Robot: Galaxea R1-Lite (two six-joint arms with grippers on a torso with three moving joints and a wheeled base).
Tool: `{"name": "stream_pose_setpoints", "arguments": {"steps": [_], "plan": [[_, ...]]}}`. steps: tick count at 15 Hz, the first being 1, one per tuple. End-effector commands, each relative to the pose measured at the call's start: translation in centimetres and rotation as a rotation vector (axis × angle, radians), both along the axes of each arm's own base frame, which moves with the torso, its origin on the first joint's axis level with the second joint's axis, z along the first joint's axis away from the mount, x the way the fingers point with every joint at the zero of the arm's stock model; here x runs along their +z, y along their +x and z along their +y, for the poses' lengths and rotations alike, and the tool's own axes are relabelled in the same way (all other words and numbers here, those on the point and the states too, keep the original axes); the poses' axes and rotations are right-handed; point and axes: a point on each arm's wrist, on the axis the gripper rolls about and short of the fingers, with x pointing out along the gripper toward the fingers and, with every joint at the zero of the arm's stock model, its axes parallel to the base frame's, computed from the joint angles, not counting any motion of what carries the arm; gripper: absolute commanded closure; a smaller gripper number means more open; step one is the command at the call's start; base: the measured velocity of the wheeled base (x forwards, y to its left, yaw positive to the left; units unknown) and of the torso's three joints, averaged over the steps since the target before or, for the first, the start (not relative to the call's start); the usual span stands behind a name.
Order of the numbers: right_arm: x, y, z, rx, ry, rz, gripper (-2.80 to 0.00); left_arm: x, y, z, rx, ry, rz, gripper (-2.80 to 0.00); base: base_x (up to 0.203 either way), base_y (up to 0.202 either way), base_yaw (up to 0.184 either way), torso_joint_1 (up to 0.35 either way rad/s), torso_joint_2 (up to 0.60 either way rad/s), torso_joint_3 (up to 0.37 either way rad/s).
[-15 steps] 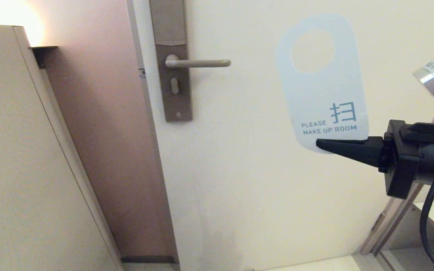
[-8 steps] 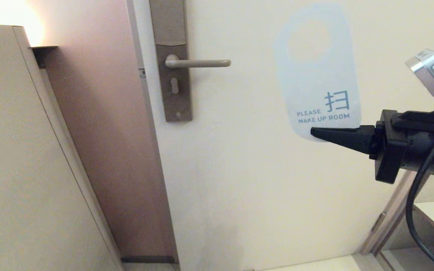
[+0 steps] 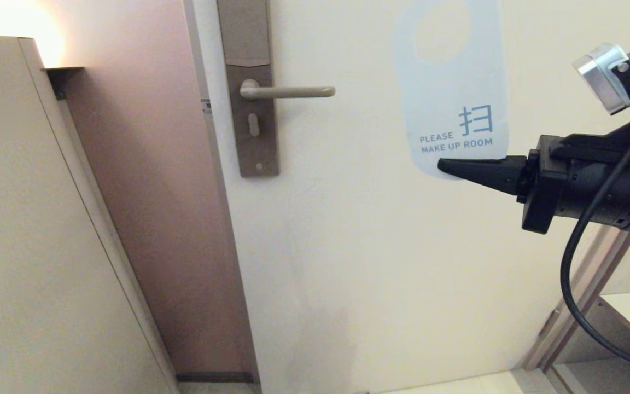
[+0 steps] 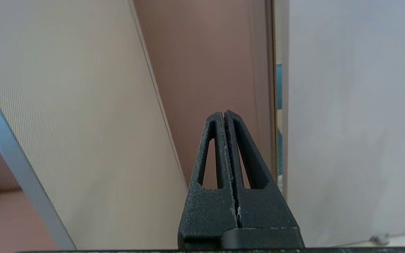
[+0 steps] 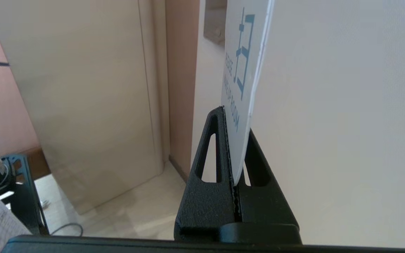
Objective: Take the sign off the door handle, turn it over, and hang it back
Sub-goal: Hang the sign back with the other side facing out
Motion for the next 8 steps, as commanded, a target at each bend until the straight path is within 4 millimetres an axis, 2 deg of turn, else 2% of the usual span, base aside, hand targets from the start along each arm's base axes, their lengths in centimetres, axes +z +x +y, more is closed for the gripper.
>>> {"name": "stream_pose_setpoints", "arguments": {"steps": [1, 8], "plan": [[-0.2, 0.8, 0.9, 0.021, -0.004, 0.008, 0.00, 0.0, 0.0, 0.0, 0.005, -0.021, -0.003, 0.00, 0.000, 0.000, 0.000, 0.000, 0.00, 0.000], [0.3, 3.3, 4.0, 0.084, -0.003, -0.004, 0.00, 0.0, 0.0, 0.0, 0.007, -0.015, -0.003, 0.00, 0.000, 0.000, 0.000, 0.000, 0.00, 0.000]]}}
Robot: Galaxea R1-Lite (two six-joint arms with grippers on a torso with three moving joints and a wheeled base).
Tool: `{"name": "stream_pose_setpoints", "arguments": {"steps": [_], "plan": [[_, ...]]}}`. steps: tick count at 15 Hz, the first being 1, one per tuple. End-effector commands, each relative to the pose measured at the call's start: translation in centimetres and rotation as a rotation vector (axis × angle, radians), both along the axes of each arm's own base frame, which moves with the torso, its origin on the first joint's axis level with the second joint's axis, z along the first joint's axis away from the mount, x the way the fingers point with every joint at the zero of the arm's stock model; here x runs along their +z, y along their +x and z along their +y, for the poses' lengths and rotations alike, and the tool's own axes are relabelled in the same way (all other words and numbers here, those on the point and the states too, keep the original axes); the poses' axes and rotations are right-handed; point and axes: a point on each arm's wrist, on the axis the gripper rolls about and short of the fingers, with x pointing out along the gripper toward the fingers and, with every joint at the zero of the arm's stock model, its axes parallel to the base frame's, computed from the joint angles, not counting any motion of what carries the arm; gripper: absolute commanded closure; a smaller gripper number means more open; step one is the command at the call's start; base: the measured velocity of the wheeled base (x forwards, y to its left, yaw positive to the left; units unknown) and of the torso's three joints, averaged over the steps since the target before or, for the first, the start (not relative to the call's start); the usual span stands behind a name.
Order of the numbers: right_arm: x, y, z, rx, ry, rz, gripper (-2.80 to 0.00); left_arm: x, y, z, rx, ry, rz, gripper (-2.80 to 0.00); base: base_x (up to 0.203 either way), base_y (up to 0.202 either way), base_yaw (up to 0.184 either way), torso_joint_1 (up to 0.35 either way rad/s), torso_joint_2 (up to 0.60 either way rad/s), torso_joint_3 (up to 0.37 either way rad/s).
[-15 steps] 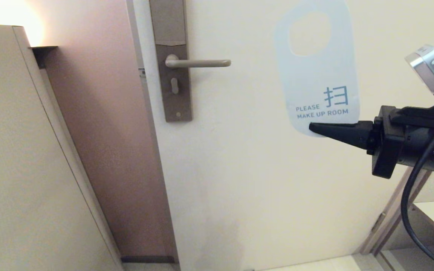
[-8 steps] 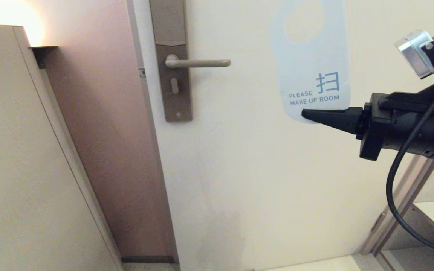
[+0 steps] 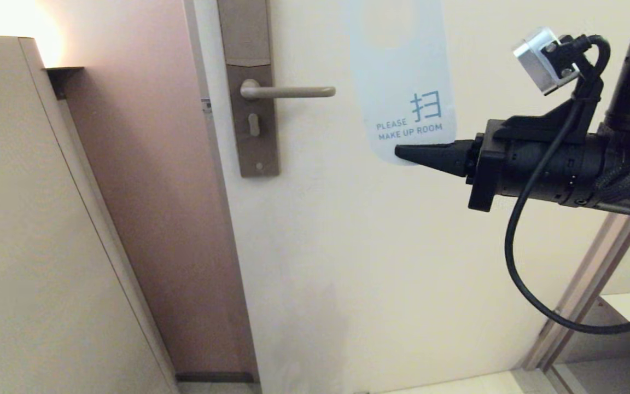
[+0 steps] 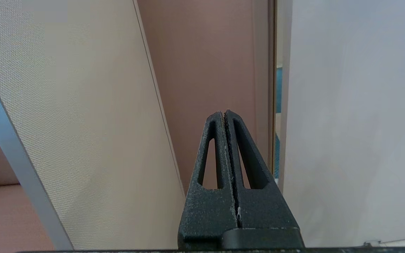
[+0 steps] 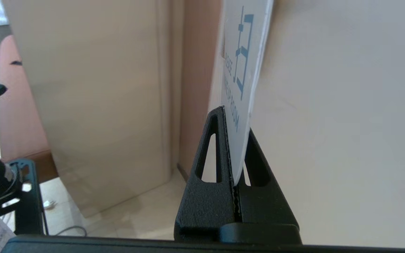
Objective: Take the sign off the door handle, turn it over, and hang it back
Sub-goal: Hang the sign back with the other side facing out
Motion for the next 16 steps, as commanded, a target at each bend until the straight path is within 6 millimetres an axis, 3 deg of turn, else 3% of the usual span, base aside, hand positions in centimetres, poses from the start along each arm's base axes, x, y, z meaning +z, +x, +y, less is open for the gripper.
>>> {"name": "stream_pose_setpoints", "arguments": {"steps": [1, 6, 16], "plan": [[-0.5, 0.9, 0.7, 0.012, -0.009, 0.013, 0.00, 0.1, 0.0, 0.0, 0.001, 0.005, -0.007, 0.00, 0.000, 0.000, 0.000, 0.000, 0.00, 0.000], [-0.7, 1.8, 1.2, 0.012, 0.005, -0.003, 0.00, 0.2, 0.0, 0.1, 0.038, 0.054, -0.014, 0.00, 0.000, 0.000, 0.000, 0.000, 0.00, 0.000], [-0.3, 4.2, 2.6, 0.010, 0.015, -0.022, 0.00, 0.2, 0.0, 0.1, 0.026, -0.037, -0.017, 0.00, 0.000, 0.000, 0.000, 0.000, 0.00, 0.000]]}}
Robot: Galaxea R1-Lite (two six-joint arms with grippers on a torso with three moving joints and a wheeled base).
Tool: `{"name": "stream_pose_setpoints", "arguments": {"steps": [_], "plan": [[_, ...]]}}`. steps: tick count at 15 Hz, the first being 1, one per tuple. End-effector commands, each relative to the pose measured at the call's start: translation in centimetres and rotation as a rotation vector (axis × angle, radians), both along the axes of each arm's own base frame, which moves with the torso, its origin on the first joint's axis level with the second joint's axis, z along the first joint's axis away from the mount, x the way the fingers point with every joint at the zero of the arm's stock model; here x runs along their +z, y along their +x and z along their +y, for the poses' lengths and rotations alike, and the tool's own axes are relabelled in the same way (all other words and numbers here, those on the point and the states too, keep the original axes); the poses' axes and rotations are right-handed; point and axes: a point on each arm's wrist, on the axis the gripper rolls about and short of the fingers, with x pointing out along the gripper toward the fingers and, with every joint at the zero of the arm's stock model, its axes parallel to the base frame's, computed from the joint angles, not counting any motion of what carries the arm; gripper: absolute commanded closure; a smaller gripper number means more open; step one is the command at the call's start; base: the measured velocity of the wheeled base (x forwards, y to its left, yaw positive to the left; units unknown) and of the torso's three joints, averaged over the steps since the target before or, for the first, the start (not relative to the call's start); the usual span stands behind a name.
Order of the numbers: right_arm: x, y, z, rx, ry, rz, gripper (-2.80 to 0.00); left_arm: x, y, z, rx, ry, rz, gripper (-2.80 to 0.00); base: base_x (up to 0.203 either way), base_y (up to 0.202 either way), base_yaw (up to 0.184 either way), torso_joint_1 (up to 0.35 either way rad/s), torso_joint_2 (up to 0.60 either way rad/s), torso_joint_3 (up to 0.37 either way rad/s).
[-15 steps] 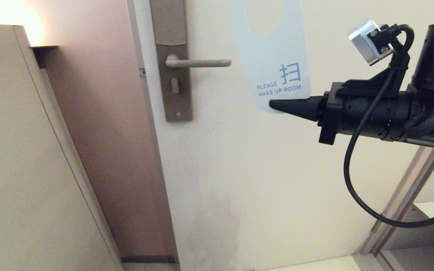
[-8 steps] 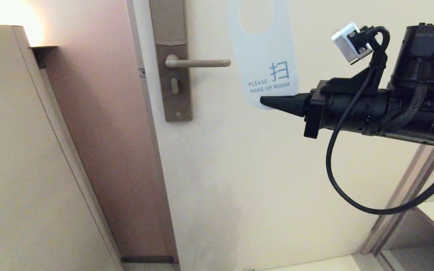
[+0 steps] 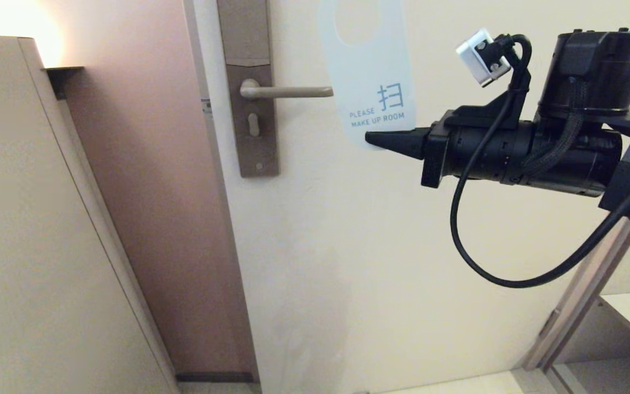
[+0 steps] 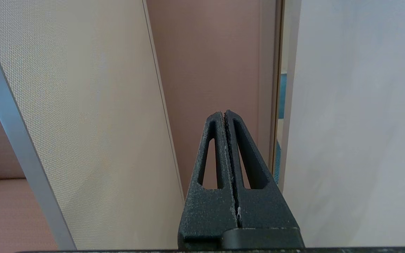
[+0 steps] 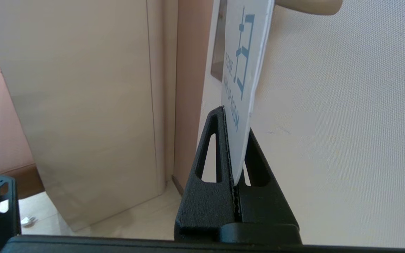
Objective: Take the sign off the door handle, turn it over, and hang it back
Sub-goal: Hang the sign back with the other side facing out
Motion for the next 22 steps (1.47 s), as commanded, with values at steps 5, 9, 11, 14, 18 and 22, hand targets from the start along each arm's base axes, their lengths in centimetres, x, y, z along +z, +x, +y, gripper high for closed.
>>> {"name": "stream_pose_setpoints", "arguments": {"steps": [5, 9, 11, 14, 18, 22], "plan": [[-0.3, 1.0, 0.6, 0.002, -0.002, 0.002, 0.00, 0.0, 0.0, 0.0, 0.000, 0.103, 0.012, 0.00, 0.000, 0.000, 0.000, 0.000, 0.00, 0.000], [-0.8, 2.2, 1.2, 0.002, -0.002, -0.001, 0.00, 0.0, 0.0, 0.0, 0.003, 0.127, 0.014, 0.00, 0.000, 0.000, 0.000, 0.000, 0.00, 0.000], [-0.8, 3.0, 1.6, -0.001, 0.003, -0.009, 0.00, -0.2, 0.0, -0.1, -0.012, 0.128, 0.025, 0.00, 0.000, 0.000, 0.000, 0.000, 0.00, 0.000], [-0.7, 3.4, 1.4, -0.017, 0.007, -0.013, 0.00, -0.6, 0.1, -0.1, -0.032, 0.121, 0.067, 0.00, 0.000, 0.000, 0.000, 0.000, 0.00, 0.000], [-1.1, 4.3, 0.1, -0.058, 0.002, -0.004, 0.00, -1.2, 0.1, -0.2, -0.080, 0.023, 0.126, 0.00, 0.000, 0.000, 0.000, 0.000, 0.00, 0.000], [-1.6, 4.9, -0.3, -0.075, -0.005, 0.010, 0.00, -1.3, 0.1, -0.2, -0.084, -0.013, 0.125, 0.00, 0.000, 0.000, 0.000, 0.000, 0.00, 0.000]]}}
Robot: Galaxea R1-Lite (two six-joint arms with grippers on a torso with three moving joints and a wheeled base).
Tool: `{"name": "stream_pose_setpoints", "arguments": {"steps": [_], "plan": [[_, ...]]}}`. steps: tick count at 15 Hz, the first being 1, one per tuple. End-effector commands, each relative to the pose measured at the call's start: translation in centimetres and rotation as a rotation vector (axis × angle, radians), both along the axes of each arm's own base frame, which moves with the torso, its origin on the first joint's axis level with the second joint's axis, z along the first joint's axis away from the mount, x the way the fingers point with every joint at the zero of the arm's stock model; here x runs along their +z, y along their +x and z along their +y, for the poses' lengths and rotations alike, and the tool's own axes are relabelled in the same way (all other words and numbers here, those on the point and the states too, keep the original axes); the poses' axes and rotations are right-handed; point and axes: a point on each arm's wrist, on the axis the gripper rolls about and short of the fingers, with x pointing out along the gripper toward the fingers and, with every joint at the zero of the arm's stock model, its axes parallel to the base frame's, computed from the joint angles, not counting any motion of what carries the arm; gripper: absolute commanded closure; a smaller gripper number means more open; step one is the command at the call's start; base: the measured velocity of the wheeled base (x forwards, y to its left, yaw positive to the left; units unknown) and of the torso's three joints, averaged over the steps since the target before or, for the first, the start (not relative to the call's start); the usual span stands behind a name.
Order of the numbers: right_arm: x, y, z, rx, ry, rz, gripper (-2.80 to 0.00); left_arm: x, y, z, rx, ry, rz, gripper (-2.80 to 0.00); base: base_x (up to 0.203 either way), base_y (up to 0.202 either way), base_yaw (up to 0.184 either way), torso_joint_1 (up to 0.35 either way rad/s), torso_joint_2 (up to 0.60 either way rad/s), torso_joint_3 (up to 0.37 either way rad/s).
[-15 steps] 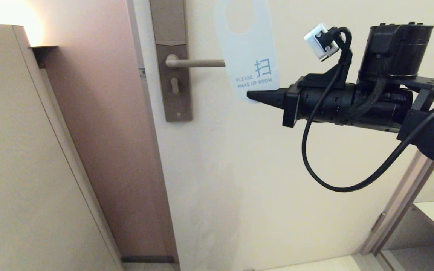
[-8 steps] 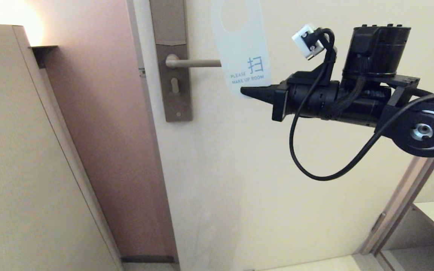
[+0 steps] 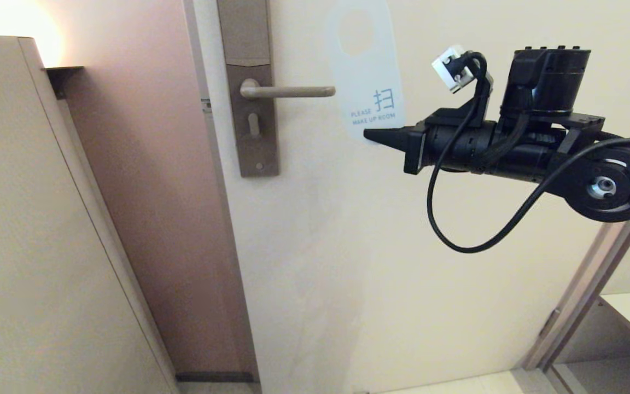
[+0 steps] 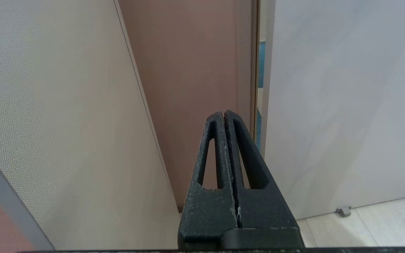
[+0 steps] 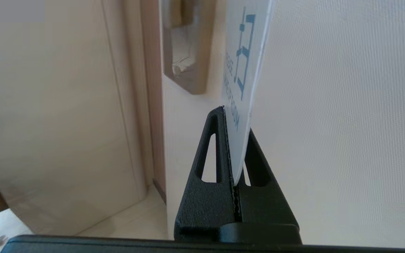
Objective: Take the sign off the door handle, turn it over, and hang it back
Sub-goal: Hang the sign back with the other side facing out
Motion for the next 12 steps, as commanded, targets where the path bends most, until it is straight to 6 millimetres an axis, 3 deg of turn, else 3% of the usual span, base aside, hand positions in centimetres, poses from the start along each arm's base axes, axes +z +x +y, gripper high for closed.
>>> {"name": "stream_pose_setpoints", "arguments": {"steps": [1, 5, 12], "plan": [[-0.5, 0.3, 0.0, -0.001, -0.005, 0.009, 0.00, 0.0, 0.0, 0.0, 0.002, -0.004, 0.000, 0.00, 0.000, 0.000, 0.000, 0.000, 0.00, 0.000], [-1.8, 1.7, -0.2, -0.021, -0.012, 0.028, 0.00, 0.0, 0.0, 0.0, 0.002, -0.004, 0.000, 0.00, 0.000, 0.000, 0.000, 0.000, 0.00, 0.000], [-2.5, 2.9, -1.3, -0.058, -0.009, 0.027, 0.00, 0.0, 0.0, 0.0, 0.002, -0.005, -0.003, 0.00, 0.000, 0.000, 0.000, 0.000, 0.00, 0.000]]}}
